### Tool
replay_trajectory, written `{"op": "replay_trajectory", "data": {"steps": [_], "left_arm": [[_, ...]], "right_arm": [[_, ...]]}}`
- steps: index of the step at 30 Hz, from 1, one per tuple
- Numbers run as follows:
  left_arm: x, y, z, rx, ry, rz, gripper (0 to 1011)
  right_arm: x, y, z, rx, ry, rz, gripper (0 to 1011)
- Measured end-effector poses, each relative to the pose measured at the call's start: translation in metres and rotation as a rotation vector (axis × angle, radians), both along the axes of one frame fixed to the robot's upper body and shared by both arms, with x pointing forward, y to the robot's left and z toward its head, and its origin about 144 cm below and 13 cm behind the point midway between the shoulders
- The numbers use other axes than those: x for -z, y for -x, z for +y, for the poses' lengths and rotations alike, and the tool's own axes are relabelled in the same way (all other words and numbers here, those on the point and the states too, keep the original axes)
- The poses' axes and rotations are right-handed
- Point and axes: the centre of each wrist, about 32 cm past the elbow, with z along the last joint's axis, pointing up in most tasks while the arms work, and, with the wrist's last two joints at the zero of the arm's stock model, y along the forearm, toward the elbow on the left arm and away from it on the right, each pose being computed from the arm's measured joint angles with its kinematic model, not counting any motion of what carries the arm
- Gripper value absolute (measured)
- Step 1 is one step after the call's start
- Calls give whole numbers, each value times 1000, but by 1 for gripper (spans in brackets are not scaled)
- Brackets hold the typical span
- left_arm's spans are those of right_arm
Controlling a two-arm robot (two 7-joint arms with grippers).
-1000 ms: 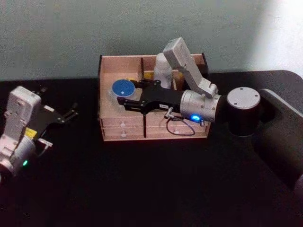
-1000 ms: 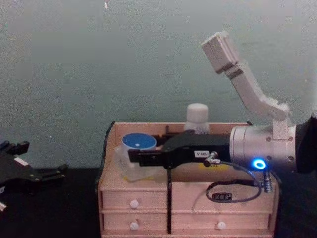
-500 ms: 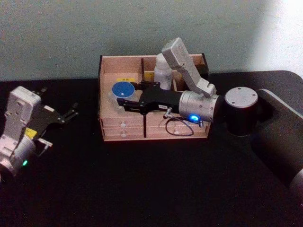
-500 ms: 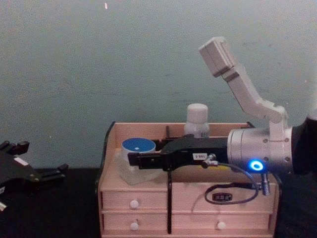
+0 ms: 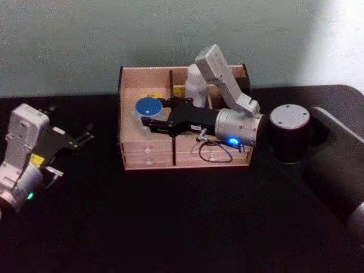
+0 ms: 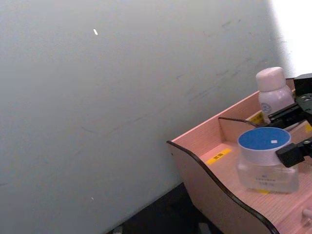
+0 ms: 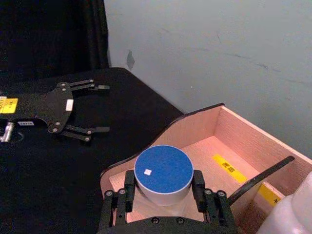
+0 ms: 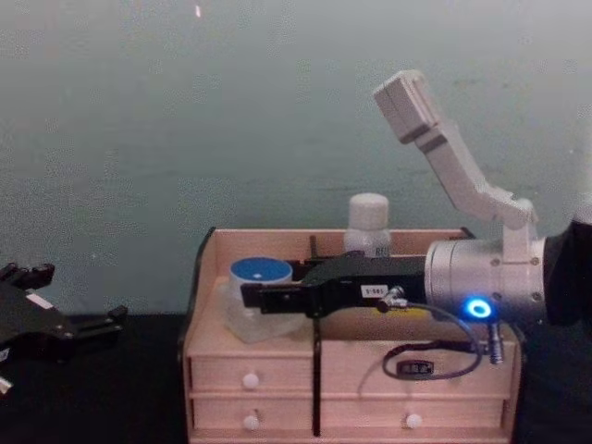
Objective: Pick up the facial cleanser and watermelon frost from the table and place them into the tiered storage box.
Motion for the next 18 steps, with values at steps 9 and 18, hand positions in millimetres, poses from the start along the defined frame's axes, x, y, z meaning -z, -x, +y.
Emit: {"op": "replay_trajectory", "data": {"steps": [9, 18], "left_arm": [[0, 0, 0, 0, 0, 0, 1001], [0, 0, 0, 0, 0, 0, 1001]], "right_arm": [[0, 0, 0, -1, 1, -1, 760], [0, 0, 0, -2, 3, -1, 982]]}}
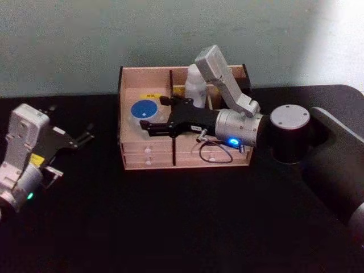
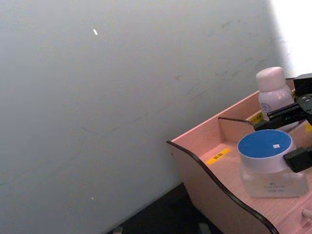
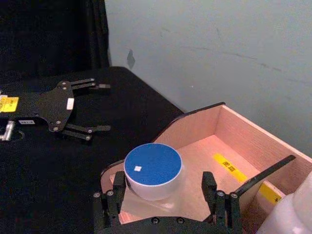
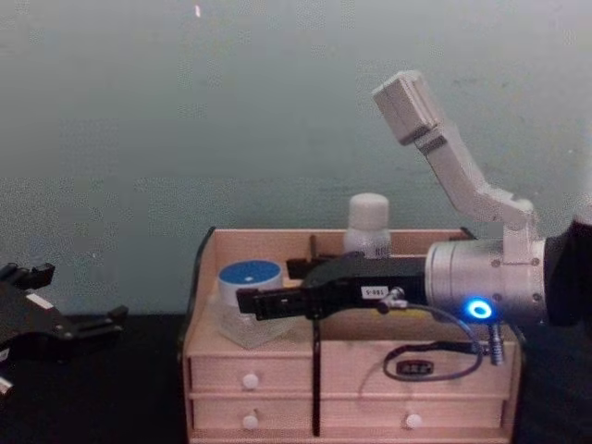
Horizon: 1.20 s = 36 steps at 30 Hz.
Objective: Pick up the facial cleanser and watermelon frost from the table and place them into the tiered storage box.
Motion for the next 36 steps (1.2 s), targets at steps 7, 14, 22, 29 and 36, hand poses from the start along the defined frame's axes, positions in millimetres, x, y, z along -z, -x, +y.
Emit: {"op": "replay_trajectory", "data": {"steps": [7, 14, 22, 29, 36], "left_arm": [[0, 0, 0, 0, 0, 0, 1001], [0, 0, 0, 0, 0, 0, 1001], [0, 0, 0, 0, 0, 0, 1001], [0, 0, 0, 0, 0, 0, 1001], [0, 0, 0, 0, 0, 0, 1001]], "right_arm": [[0, 0, 0, -1, 0, 0, 1002], [0, 0, 0, -1, 0, 0, 1002], [0, 0, 0, -1, 0, 0, 1002], [-1, 1, -1, 11, -9, -16, 1002], [-4, 2, -2, 16, -36, -35, 1002]]}}
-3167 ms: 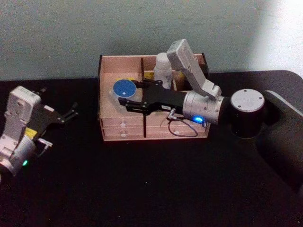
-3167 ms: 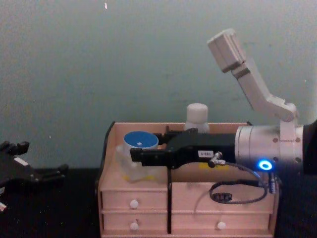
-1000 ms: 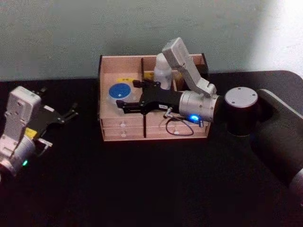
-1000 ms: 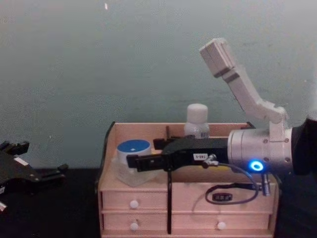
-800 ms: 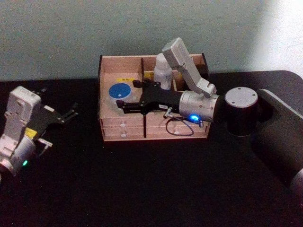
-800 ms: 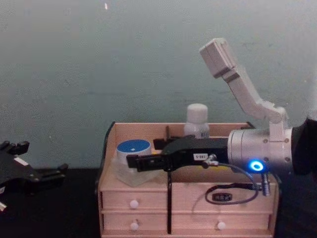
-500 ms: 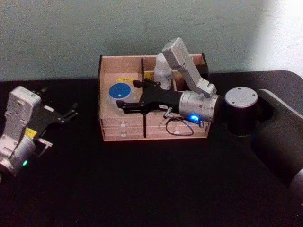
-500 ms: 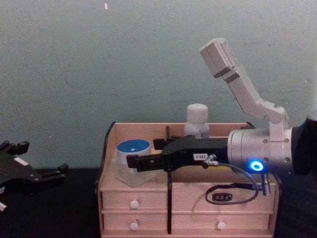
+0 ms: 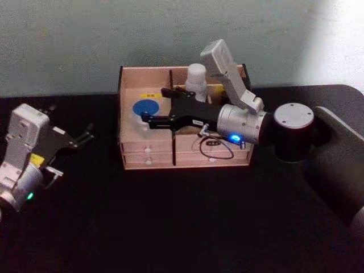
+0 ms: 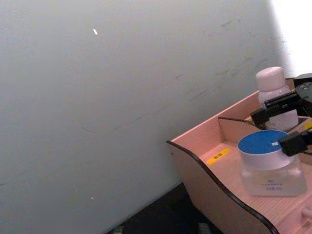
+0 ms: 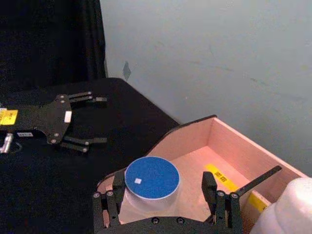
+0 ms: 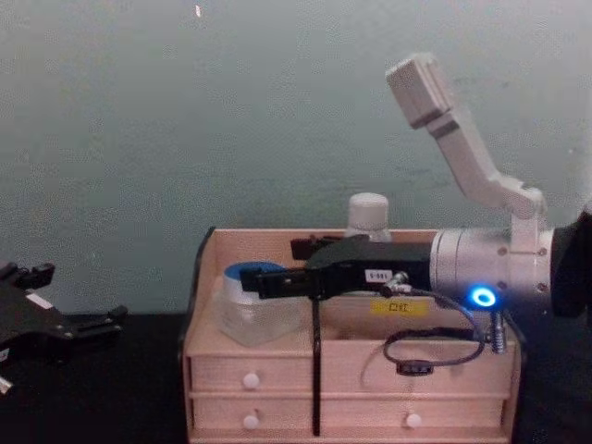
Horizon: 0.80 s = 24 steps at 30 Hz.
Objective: Pick up the facial cleanser and watermelon frost from the table and place them into the tiered storage box.
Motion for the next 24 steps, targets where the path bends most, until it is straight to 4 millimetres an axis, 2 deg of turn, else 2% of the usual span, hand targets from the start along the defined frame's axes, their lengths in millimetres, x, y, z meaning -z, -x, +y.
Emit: {"op": "replay_trajectory", "data": {"steps": [13, 20, 24], "left_arm": [[0, 0, 0, 0, 0, 0, 1001], [0, 0, 0, 0, 0, 0, 1001], [0, 0, 0, 0, 0, 0, 1001]], "right_arm": [[-11, 10, -7, -24, -36, -35, 1002], [-17, 25, -17, -46, -43, -56, 1002], [-18, 41, -28, -64, -37, -66, 1002]]}}
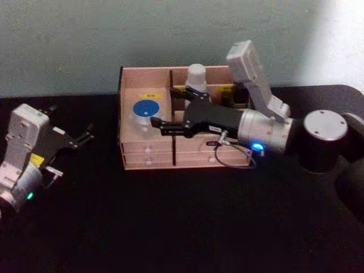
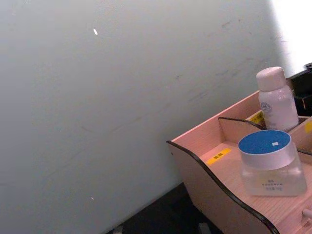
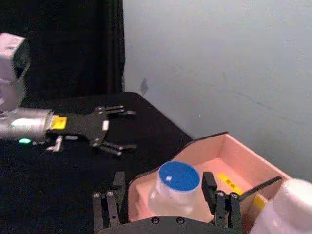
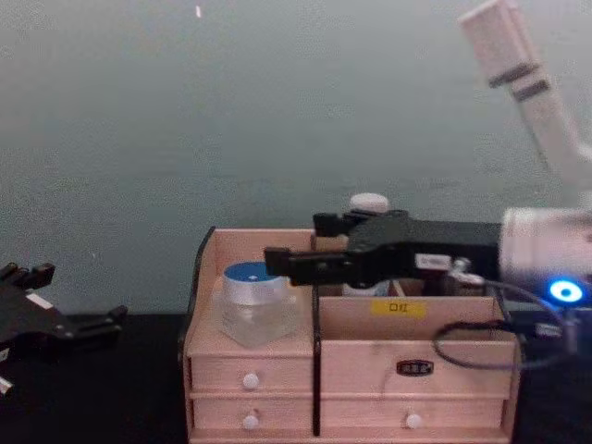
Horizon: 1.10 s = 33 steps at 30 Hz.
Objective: Pick up the facial cleanser and watermelon frost from the table and place them into the tiered storage box.
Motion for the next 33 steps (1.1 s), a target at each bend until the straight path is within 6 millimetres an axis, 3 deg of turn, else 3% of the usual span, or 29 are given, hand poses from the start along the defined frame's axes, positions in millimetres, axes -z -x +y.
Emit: {"op": "replay_trajectory", "data": {"steps": [18, 25, 33], "left_arm": [[0, 0, 0, 0, 0, 0, 1001], [0, 0, 0, 0, 0, 0, 1001], [0, 0, 0, 0, 0, 0, 1001]], "right_arm": [[15, 71, -60, 136, 31, 29, 1002], [9, 101, -93, 304, 30, 64, 1002], [4, 116, -115, 585, 72, 18, 1002]]}}
